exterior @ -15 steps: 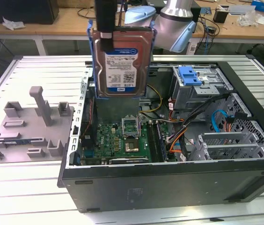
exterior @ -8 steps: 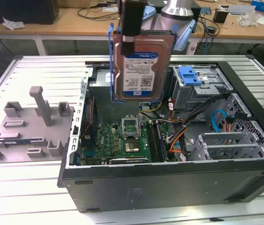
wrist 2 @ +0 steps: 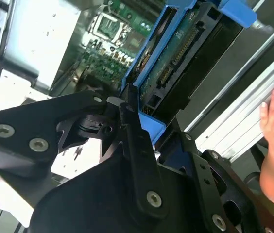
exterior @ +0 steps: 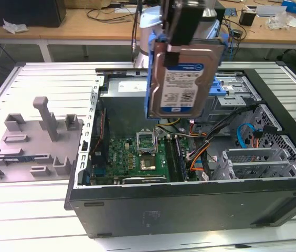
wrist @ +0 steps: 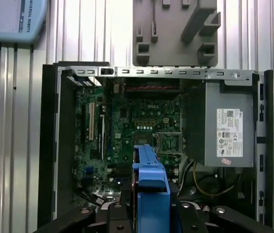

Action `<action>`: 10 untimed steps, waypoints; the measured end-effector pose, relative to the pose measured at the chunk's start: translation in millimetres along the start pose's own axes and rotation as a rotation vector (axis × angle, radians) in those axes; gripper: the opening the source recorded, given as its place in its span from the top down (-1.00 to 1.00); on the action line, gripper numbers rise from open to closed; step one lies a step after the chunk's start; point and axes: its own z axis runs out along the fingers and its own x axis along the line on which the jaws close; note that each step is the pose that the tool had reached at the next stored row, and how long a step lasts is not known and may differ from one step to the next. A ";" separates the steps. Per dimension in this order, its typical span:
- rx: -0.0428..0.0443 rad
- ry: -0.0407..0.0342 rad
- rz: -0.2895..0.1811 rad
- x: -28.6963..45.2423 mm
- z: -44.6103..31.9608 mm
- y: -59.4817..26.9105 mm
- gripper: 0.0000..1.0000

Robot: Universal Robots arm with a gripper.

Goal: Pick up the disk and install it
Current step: 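Pick up the disk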

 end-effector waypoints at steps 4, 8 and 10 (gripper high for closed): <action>-0.0047 -0.0001 0.000 7.6 -1.0 -20.9 0.26; -0.0077 0.0000 0.000 13.4 -1.8 -36.3 0.26; -0.0090 -0.0001 0.000 16.3 -2.0 -42.3 0.26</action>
